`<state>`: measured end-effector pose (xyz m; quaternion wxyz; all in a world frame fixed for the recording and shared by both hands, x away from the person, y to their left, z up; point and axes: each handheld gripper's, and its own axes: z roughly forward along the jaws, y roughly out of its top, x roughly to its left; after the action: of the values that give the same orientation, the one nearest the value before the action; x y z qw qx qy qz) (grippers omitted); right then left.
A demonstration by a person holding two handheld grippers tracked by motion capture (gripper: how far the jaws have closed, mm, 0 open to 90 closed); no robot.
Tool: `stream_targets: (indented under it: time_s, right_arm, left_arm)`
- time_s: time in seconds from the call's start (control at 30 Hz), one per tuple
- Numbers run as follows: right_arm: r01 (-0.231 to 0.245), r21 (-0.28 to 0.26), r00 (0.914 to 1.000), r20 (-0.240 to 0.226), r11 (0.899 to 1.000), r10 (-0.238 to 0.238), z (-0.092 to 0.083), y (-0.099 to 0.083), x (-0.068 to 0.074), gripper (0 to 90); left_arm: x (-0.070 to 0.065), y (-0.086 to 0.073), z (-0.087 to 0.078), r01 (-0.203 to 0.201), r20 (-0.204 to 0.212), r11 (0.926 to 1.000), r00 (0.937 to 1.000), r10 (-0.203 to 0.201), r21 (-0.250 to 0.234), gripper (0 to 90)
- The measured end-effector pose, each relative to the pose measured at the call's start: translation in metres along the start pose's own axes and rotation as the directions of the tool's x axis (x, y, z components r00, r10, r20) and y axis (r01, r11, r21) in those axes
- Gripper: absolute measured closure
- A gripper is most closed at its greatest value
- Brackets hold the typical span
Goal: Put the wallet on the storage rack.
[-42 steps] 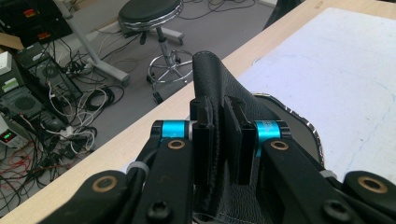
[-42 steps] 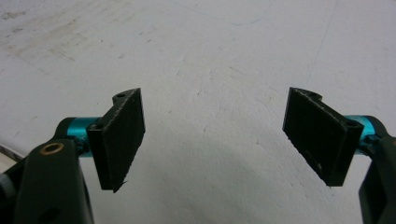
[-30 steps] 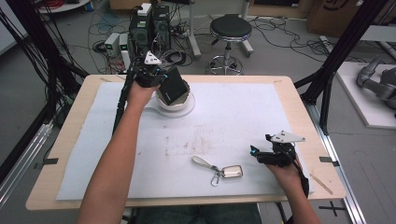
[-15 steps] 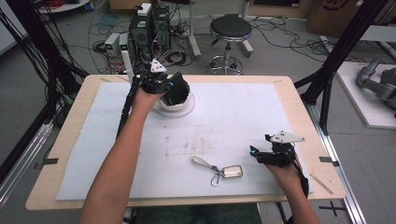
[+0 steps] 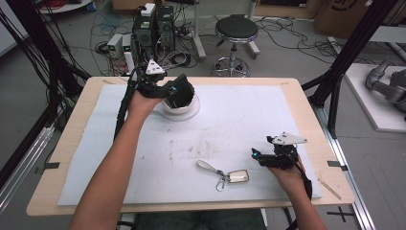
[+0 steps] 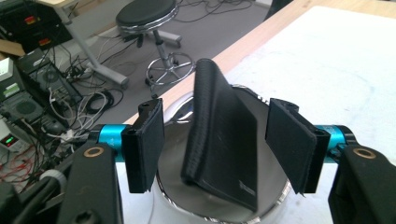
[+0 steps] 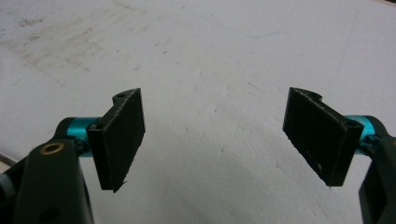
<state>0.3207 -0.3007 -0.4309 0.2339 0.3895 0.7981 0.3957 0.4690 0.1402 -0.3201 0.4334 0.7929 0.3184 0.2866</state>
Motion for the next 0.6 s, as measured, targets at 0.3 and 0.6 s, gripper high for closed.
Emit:
stream_targets:
  time_s: [0.3, 0.6]
  right_arm:
    - [0.027, -0.003, 0.9990, -0.035, 1.000, -0.027, 0.014, 0.012, 0.007, 21.1]
    - [0.047, -0.010, 0.9969, -0.063, 0.999, -0.047, 0.029, 0.024, 0.013, 21.1]
  left_arm:
    - [-0.004, -0.020, -0.026, 0.024, 0.033, 0.9997, 0.9991, -0.024, 0.009, 31.3]
    - [-0.007, -0.050, -0.057, 0.056, 0.049, 0.9984, 0.9972, -0.057, 0.007, 28.9]
